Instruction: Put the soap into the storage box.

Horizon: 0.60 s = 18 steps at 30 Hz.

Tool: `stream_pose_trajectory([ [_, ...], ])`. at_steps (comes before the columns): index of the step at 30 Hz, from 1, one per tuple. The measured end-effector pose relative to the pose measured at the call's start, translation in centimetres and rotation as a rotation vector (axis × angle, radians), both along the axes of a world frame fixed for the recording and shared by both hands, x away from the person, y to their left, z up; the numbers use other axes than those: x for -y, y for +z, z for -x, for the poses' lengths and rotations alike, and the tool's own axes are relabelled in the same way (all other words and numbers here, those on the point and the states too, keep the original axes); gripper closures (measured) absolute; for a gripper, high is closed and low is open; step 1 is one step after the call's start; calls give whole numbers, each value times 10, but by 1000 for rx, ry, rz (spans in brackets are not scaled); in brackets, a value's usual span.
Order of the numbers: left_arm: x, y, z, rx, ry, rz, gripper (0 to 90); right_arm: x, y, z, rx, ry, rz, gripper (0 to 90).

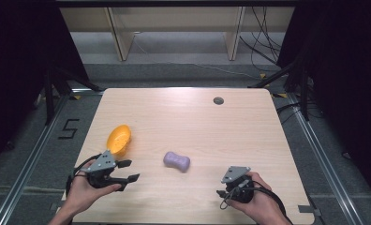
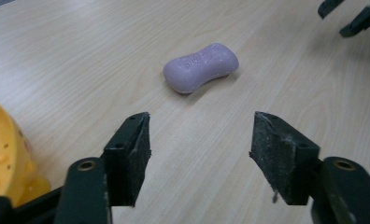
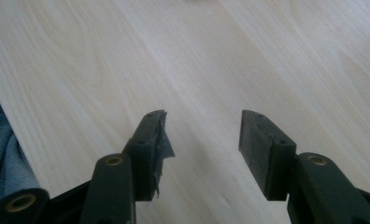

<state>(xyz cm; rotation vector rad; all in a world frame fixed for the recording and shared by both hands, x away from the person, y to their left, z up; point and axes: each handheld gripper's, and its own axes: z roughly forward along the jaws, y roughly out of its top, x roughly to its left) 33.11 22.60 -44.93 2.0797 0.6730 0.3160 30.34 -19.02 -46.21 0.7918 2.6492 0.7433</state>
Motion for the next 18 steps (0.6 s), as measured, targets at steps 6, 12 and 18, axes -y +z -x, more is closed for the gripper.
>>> stream_pose_trajectory([
  [6, 27, 12, -20, 33, -138, -162, 285, 2, 1, 3, 4, -22, -3, 494],
  [12, 42, 20, -36, 24, -200, -248, 258, 3, 2, 4, -12, -19, 0, 463],
  [18, 55, 21, -45, 19, -239, -316, 239, 4, 2, 5, -13, -34, -4, 457],
])
